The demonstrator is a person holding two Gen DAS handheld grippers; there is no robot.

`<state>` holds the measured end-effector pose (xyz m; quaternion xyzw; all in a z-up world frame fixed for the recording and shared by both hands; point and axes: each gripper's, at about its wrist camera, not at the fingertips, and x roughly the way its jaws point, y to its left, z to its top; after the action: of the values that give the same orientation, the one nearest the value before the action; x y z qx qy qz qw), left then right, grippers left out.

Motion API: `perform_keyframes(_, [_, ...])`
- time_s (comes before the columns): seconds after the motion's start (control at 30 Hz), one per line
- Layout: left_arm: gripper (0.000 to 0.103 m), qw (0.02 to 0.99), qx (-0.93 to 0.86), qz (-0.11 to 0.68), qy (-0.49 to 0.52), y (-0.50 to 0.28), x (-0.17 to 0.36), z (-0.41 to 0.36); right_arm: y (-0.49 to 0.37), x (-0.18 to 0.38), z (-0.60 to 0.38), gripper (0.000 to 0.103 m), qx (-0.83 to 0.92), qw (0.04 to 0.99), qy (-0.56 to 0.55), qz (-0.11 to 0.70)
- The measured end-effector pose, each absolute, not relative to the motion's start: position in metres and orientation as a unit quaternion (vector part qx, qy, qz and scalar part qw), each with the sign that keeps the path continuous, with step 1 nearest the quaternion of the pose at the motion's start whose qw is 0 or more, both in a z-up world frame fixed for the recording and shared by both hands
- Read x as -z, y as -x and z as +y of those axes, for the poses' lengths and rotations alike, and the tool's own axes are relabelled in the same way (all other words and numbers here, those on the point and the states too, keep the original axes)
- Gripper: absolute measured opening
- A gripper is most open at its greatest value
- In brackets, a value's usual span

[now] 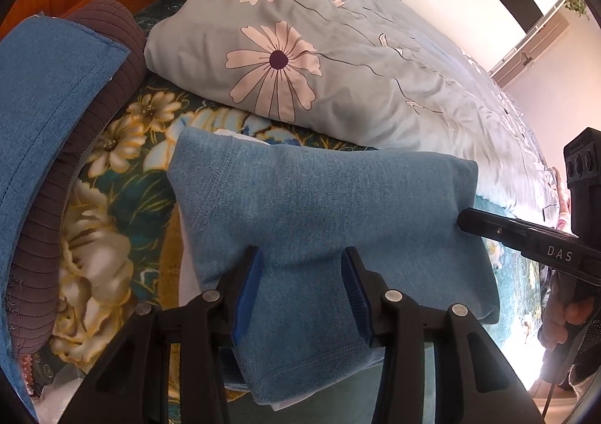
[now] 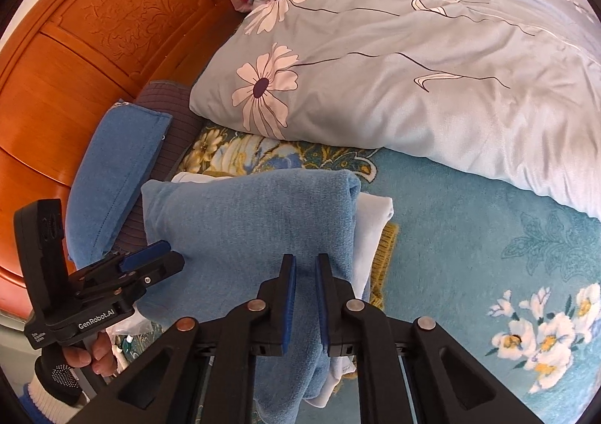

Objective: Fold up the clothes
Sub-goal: 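Lower the sweatshirt onto the stack and open both grippers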

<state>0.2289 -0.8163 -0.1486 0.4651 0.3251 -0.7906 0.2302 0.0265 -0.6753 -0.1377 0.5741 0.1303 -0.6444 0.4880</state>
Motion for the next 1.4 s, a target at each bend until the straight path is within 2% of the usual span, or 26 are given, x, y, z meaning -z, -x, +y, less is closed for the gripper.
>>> perform_keyframes(0.23, [0.046, 0.232, 0.801, 0.318, -0.452, -0.243, 0.120, -0.804, -0.035, 0.119, -0.666, 0.013, 0.639, 0.508, -0.563, 0.129])
perform_keyframes(0.37, [0.046, 0.235, 0.792, 0.335, -0.454, -0.255, 0.127, -0.795, -0.053, 0.106, -0.652, 0.015, 0.631, 0.524, -0.554, 0.144])
perform_keyframes(0.73, [0.046, 0.240, 0.778, 0.350, -0.464, -0.264, 0.138, -0.782, -0.067, 0.138, -0.629, 0.015, 0.614, 0.502, -0.591, 0.148])
perform_keyframes(0.97, [0.046, 0.253, 0.780, 0.345, -0.456, -0.269, 0.120, -0.770, -0.072, 0.110, -0.618, 0.016, 0.626, 0.512, -0.571, 0.140])
perform_keyframes(1.1, [0.048, 0.257, 0.780, 0.348, -0.453, -0.275, 0.108, -0.752, -0.085, 0.090, -0.609, 0.016, 0.635, 0.510, -0.558, 0.161])
perform_keyframes(1.13, [0.051, 0.259, 0.779, 0.346, -0.453, -0.277, 0.105, -0.747, -0.089, 0.087, -0.605, 0.018, 0.637, 0.508, -0.555, 0.167])
perform_keyframes(1.2, [0.057, 0.267, 0.780, 0.342, -0.451, -0.282, 0.099, -0.736, -0.095, 0.083, -0.597, 0.026, 0.638, 0.505, -0.555, 0.171])
perform_keyframes(1.23, [0.062, 0.270, 0.779, 0.343, -0.450, -0.284, 0.097, -0.731, -0.098, 0.081, -0.592, 0.039, 0.640, 0.501, -0.557, 0.171])
perform_keyframes(1.27, [0.063, 0.272, 0.777, 0.346, -0.450, -0.287, 0.096, -0.728, -0.099, 0.080, -0.588, 0.043, 0.640, 0.498, -0.560, 0.168])
perform_keyframes(1.37, [0.065, 0.275, 0.772, 0.348, -0.455, -0.289, 0.093, -0.716, -0.103, 0.078, -0.574, 0.048, 0.642, 0.489, -0.567, 0.161])
perform_keyframes(1.4, [0.070, 0.277, 0.770, 0.346, -0.459, -0.290, 0.092, -0.713, -0.104, 0.077, -0.570, 0.050, 0.643, 0.486, -0.570, 0.161])
